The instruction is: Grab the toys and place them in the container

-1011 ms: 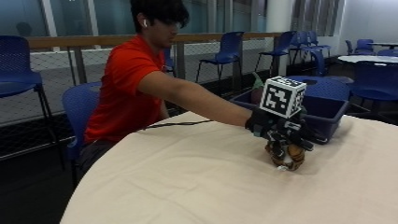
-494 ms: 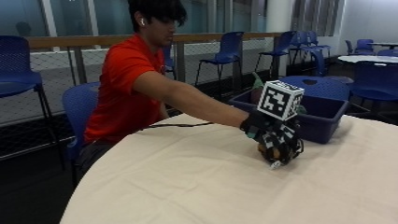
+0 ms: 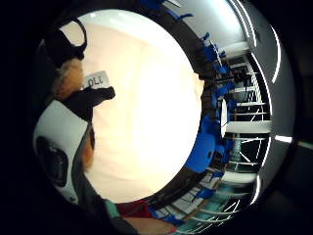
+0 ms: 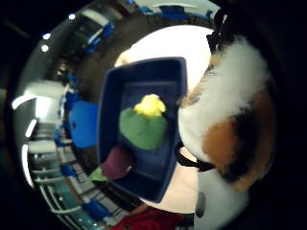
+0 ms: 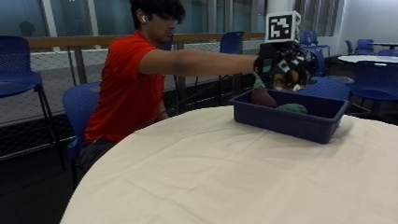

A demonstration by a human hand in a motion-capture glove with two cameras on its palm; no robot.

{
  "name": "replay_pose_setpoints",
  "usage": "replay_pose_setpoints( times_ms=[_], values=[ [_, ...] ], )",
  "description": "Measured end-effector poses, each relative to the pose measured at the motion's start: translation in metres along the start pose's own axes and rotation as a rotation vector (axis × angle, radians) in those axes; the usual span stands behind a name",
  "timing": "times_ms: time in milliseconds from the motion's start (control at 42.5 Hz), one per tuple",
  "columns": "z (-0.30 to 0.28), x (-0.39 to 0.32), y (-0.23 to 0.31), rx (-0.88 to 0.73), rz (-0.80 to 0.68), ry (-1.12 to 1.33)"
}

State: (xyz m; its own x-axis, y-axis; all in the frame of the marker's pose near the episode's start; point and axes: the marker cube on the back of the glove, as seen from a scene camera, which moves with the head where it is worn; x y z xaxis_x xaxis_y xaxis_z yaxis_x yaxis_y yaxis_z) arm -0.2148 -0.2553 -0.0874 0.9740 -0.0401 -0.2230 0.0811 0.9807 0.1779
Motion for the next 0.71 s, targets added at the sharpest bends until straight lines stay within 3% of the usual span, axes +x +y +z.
replay_pose_setpoints(
  times_ms=[141,329,541,635,706],
  values=[
    [-0.054,-0.048,0.004,0.049,-0.090,-0.019],
    [-0.083,-0.110,0.015,0.066,-0.162,-0.080],
    [-0.099,-0.163,0.034,0.053,-0.269,-0.242],
    [-0.091,-0.162,0.035,-0.007,-0.204,-0.160],
    [-0.087,-0.153,0.041,-0.054,-0.234,-0.134]
  ],
)
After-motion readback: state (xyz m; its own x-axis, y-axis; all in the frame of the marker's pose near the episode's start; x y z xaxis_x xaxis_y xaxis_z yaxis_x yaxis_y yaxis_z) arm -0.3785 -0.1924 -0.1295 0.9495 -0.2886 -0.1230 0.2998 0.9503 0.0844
